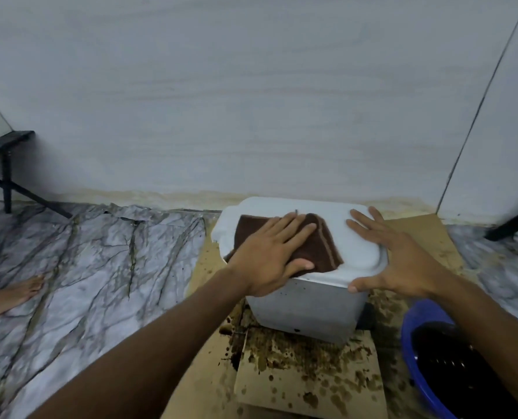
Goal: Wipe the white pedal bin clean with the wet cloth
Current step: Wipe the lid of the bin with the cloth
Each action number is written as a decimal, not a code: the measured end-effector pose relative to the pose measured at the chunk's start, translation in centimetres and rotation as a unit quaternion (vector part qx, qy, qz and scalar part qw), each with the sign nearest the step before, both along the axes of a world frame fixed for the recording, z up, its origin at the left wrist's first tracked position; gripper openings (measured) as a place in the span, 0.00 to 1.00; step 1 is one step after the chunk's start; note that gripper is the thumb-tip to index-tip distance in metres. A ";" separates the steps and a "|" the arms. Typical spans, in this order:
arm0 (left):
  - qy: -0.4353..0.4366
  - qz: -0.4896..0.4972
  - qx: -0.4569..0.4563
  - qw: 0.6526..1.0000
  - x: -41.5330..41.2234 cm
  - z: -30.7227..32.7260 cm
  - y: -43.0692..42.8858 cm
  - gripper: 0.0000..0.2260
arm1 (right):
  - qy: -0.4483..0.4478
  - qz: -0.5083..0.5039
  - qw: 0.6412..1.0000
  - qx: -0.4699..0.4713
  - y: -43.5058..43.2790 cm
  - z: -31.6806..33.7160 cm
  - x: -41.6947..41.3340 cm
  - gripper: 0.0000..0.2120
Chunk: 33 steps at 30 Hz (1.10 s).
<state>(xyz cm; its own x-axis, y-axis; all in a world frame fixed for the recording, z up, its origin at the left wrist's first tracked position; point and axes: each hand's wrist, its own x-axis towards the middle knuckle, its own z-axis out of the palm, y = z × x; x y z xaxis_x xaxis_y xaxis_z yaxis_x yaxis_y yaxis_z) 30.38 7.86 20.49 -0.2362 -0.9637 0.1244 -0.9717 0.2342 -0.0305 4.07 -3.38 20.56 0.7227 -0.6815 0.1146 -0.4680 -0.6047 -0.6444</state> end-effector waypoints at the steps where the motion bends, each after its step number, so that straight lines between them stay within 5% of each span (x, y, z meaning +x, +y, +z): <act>1: 0.002 0.003 -0.004 1.000 -1.4 -0.2 -0.4 0.32 | -0.006 0.003 1.000 0.001 -0.1 0.0 -0.1 0.57; 16: 0.118 0.005 -0.010 0.993 8.8 -1.0 2.7 0.30 | -0.033 0.010 0.998 0.047 0.2 0.3 -0.1 0.56; 20: 0.095 -0.029 0.013 0.995 10.3 -0.7 3.4 0.33 | -0.025 0.005 0.999 0.043 0.0 0.2 -0.3 0.57; 25: 0.033 -0.034 -0.066 0.997 8.3 -1.8 3.1 0.35 | -0.012 0.006 1.000 0.025 0.1 0.3 0.0 0.57; 33: -0.022 -0.052 -0.111 0.992 -1.9 -2.4 0.1 0.35 | -0.089 -0.006 0.989 0.117 -0.7 -0.4 0.1 0.23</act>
